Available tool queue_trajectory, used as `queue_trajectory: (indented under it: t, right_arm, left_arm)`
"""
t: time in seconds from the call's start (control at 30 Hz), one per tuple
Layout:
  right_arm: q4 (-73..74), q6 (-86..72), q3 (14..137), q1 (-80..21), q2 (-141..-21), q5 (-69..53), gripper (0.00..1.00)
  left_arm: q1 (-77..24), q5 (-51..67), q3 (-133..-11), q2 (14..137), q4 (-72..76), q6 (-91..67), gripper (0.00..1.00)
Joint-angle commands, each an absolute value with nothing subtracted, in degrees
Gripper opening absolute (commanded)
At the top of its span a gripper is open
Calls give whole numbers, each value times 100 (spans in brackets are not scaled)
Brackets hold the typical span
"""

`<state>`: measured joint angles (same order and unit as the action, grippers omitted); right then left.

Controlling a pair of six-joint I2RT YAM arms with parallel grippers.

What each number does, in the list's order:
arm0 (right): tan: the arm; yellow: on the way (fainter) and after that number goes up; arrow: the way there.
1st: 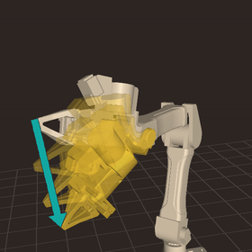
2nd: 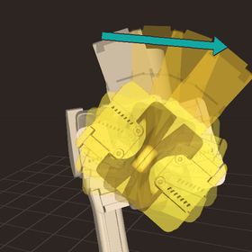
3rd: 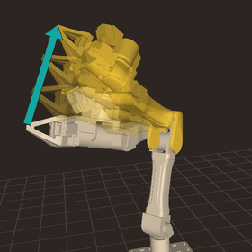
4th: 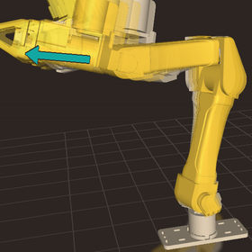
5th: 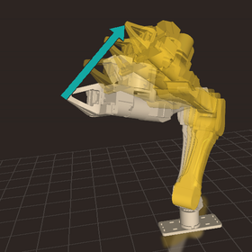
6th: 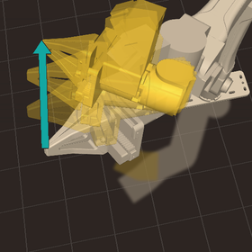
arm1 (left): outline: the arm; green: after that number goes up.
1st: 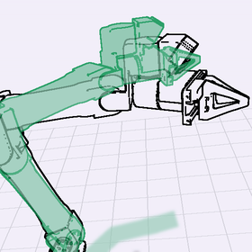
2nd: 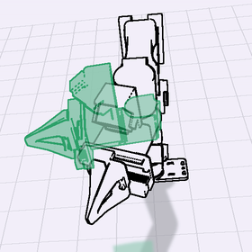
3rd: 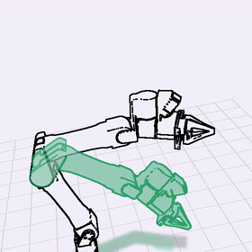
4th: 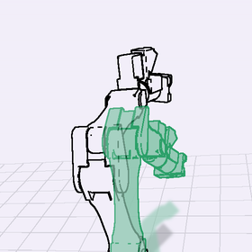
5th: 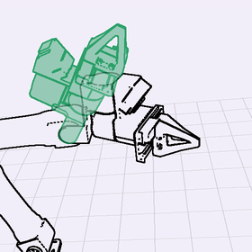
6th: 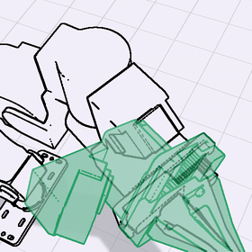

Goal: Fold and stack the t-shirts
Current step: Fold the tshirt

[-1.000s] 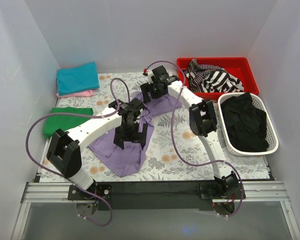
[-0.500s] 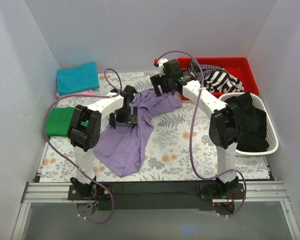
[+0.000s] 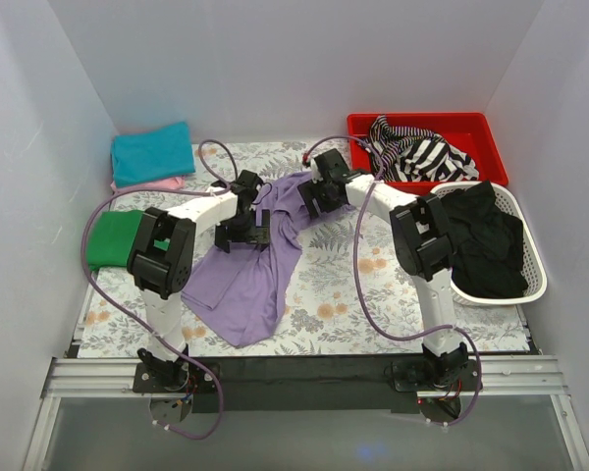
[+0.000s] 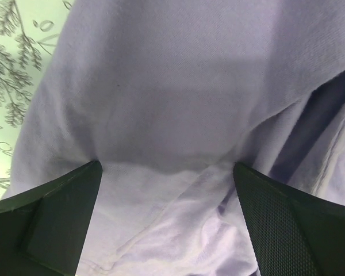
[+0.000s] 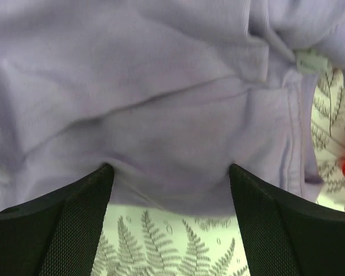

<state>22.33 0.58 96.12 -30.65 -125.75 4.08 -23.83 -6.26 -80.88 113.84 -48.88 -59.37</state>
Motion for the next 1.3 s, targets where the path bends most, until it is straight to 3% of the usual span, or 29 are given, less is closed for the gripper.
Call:
queue_trajectory:
  t: [0.0,0.3,0.5,0.63,0.9,1.1,1.27]
  right_arm:
    - [2021,-69,10071,-3041,-13006,351,87]
    - [3417,-18,12800,-3041,-14824,44,88]
    - [3340,-149,13710,-2962,-15406,-439,91]
    - [2594,-562,13571,-2752,-15346,-930,91]
    - [1916,-343,13158,-2470,-14180,-1433,91]
    - [1855,-70,11288,-2479,-12316,-1468,89]
    - [2100,-18,9969,-2479,-11059,-1212,88]
  left_arm:
    - [-2434,-115,-7420,11320,-4860,-5871,98]
    - [-3093,1334,-5916,10864,-4650,-6371,98]
    - [-3638,2187,-5520,10574,-4553,-6715,98]
    - [-3841,2549,-5537,10196,-4517,-6969,98]
    - [-3762,1338,-7186,9896,-5545,-6856,98]
    - [-3209,-445,-8191,9756,-6030,-6698,98]
    - [-2471,-299,-8664,10054,-5477,-6285,98]
